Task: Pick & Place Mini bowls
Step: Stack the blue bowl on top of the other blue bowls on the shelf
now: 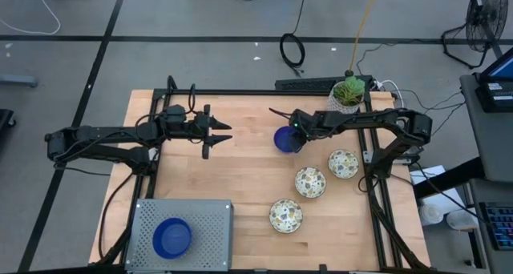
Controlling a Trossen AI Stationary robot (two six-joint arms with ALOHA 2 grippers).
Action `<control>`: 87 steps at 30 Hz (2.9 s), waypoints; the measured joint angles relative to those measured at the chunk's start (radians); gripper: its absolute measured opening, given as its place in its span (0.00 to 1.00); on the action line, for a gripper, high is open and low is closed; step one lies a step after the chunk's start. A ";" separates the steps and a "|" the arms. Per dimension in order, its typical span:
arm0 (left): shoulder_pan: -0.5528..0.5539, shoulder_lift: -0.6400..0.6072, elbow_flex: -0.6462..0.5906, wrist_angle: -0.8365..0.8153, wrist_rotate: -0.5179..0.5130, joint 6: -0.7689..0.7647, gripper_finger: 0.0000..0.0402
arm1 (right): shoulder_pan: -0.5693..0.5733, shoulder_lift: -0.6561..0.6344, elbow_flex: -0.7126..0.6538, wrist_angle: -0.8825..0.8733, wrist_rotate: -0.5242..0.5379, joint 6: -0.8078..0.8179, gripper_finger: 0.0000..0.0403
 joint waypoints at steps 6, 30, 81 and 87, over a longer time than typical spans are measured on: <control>0.000 0.000 0.000 0.000 0.000 0.000 0.37 | 0.000 0.000 0.000 0.006 0.001 -0.007 0.28; 0.000 0.000 0.000 -0.001 0.000 0.003 0.37 | 0.000 0.000 0.000 -0.011 0.005 -0.047 0.06; -0.059 0.085 0.002 0.180 -0.427 0.000 0.37 | 0.105 0.019 0.000 1.224 0.262 -1.016 0.00; -0.065 0.124 0.002 0.225 -0.427 0.003 0.37 | 0.105 0.018 0.000 1.253 0.259 -1.029 0.00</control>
